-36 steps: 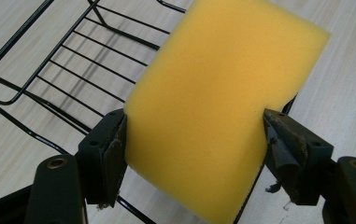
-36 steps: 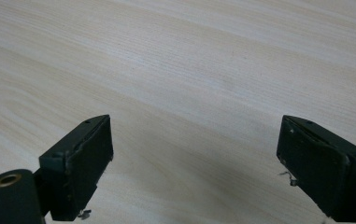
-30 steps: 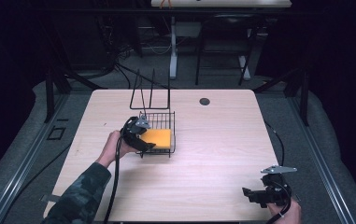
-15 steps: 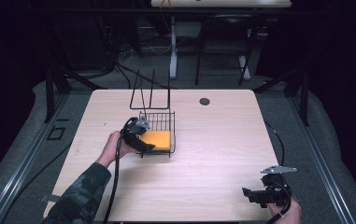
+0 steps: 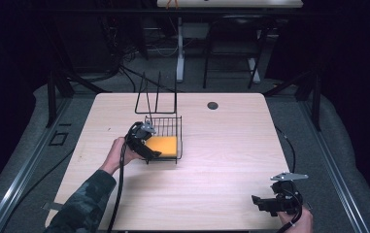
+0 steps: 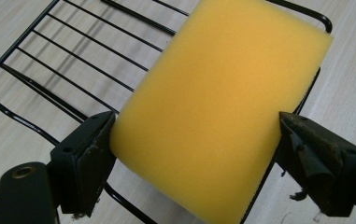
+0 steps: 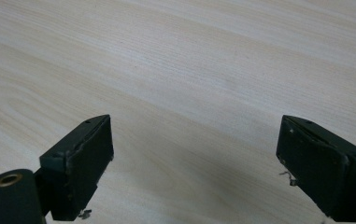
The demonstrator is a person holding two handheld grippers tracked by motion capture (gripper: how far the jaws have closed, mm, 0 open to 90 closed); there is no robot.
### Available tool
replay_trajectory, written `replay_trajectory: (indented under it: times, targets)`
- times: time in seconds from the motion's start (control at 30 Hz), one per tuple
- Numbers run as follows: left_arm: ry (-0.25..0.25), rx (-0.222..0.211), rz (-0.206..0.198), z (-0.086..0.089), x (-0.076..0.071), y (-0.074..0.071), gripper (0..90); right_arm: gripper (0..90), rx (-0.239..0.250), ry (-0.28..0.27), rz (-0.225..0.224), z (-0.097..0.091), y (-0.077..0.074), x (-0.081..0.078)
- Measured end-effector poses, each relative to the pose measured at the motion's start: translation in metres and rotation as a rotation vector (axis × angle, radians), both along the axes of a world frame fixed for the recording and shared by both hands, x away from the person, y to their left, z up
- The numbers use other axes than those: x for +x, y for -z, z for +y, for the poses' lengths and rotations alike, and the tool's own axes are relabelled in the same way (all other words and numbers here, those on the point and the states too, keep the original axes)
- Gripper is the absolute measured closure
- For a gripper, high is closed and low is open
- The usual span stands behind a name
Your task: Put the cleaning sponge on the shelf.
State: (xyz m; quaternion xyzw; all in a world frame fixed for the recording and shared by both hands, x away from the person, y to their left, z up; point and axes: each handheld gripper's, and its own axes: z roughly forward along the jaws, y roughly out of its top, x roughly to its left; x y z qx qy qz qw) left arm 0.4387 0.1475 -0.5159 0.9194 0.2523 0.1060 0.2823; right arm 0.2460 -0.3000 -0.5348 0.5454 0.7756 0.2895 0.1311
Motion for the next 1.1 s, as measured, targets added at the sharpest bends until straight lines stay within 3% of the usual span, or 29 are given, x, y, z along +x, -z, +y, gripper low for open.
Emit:
replay_trajectory:
  times: [0.27,0.67,0.83,1.1]
  targets:
    - [-0.028,-0.044,-0.009,0.003,-0.004,-0.006,8.7,10.4,-0.001,-0.001,0.004,0.000,-0.001,0.000]
    - [-0.034,-0.061,-0.044,0.009,-0.014,-0.016,1.2,10.5,-0.005,-0.004,0.004,0.000,-0.001,-0.001]
    - [-0.033,-0.031,-0.053,0.014,-0.018,-0.016,1.0,10.5,-0.006,-0.007,0.003,0.000,-0.001,-0.001]
    - [-0.063,-0.058,-0.079,0.023,-0.029,-0.024,0.3,10.5,-0.002,-0.003,0.001,0.000,-0.001,-0.001]
